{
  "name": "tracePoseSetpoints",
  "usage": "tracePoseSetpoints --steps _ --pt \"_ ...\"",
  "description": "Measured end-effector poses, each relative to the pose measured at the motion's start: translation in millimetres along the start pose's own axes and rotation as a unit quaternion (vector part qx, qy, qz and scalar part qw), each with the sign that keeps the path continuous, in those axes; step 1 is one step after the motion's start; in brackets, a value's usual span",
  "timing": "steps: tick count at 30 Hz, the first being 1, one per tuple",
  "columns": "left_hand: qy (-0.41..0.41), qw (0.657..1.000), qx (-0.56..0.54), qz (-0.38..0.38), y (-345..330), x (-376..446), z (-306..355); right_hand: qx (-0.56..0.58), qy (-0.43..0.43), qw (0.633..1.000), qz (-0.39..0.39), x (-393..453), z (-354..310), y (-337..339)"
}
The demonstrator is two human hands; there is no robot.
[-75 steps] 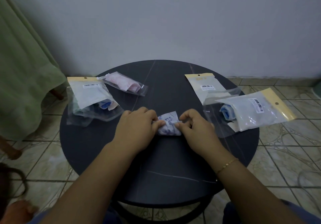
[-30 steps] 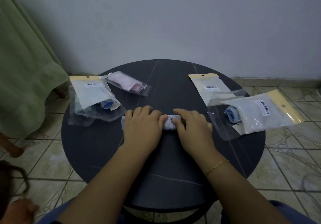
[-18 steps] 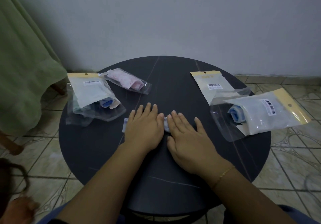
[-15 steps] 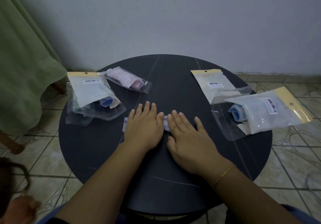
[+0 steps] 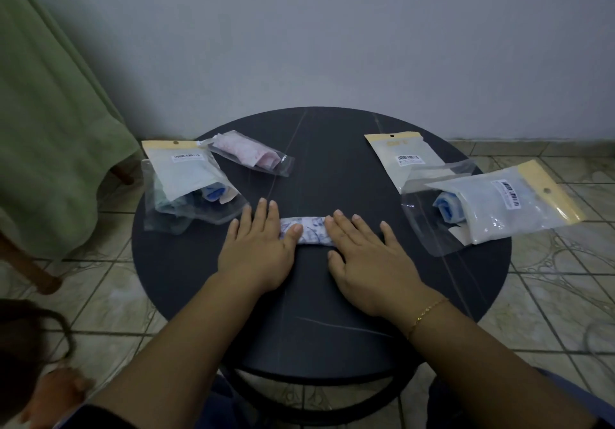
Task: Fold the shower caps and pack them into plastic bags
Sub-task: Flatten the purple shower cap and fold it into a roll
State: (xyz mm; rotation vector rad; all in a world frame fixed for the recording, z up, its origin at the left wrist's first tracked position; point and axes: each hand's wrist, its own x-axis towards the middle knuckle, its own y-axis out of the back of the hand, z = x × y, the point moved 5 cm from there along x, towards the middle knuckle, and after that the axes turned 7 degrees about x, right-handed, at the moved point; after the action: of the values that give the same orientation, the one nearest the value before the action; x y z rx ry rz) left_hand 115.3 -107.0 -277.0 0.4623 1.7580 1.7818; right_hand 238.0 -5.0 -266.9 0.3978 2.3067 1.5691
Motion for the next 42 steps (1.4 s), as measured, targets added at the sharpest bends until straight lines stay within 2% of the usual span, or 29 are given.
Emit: tracePoseSetpoints --steps 4,6,10,12,13,17,21,22,24,26,27,28,31,35,37,40,42 --pt "0.011 1.0 0.002 0.007 -0.5 -11.1 -6.1 -0.006 -0.018 1.0 0.006 -9.5 -1.9 0.1" --pt "0.024 0.999 -0.011 0.025 -0.5 -17.0 -8.4 -0.02 -0.024 0.999 0.04 -14.4 -3.3 3.4" --pt "0.033 0.984 -0.036 0.174 9.9 -32.6 -9.9 -0.059 -0.032 0.986 0.151 -25.5 -2.8 19.4" --pt "0.023 0.969 -0.061 0.238 16.0 -43.8 -5.6 -0.025 -0.054 0.984 0.166 -29.1 3.4 26.5" --pt "0.01 0.967 -0.067 0.245 18.1 -49.0 -0.6 0.016 -0.074 0.983 0.167 -30.3 7.5 28.4" --pt "-0.061 0.978 -0.104 0.167 14.7 -60.7 33.7 0.16 -0.138 0.968 0.134 -32.0 15.7 22.5" --pt "-0.051 0.968 -0.221 0.105 12.7 -59.2 53.6 0.249 -0.15 0.947 0.14 -31.3 18.9 15.4" --pt "-0.046 0.953 -0.285 0.086 11.5 -57.5 57.1 0.284 -0.153 0.935 0.15 -31.2 19.3 15.9" --pt "-0.042 0.894 -0.441 0.063 11.3 -53.8 64.1 0.395 -0.146 0.891 0.167 -28.5 20.2 15.5" --pt "-0.041 0.834 -0.549 0.05 14.6 -49.5 72.2 0.545 -0.129 0.808 0.182 -28.4 19.7 21.6" --pt "-0.042 0.809 -0.584 0.042 14.8 -48.0 75.1 0.596 -0.122 0.773 0.181 -28.6 19.1 24.4" --pt "-0.046 0.79 -0.61 0.034 15.3 -45.8 79.2 0.62 -0.119 0.754 0.183 -28.4 20.5 28.0" --pt "-0.071 0.764 -0.64 0.033 18.2 -36.6 94.1 0.663 -0.122 0.713 0.195 -24.3 30.8 32.7" --pt "-0.1 0.759 -0.643 0.029 21.5 -22.9 110.2 0.678 -0.126 0.688 0.225 -18.3 46.0 38.1" --pt "-0.101 0.765 -0.635 0.037 25.8 -15.7 115.4 0.667 -0.122 0.689 0.256 -15.9 55.0 45.9" --pt "-0.072 0.785 -0.612 0.066 33.5 1.9 120.9 0.629 -0.116 0.705 0.306 -14.4 68.0 63.1" --pt "-0.05 0.81 -0.579 0.077 38.5 19.2 127.5 0.629 -0.117 0.695 0.329 -14.7 76.5 72.9"
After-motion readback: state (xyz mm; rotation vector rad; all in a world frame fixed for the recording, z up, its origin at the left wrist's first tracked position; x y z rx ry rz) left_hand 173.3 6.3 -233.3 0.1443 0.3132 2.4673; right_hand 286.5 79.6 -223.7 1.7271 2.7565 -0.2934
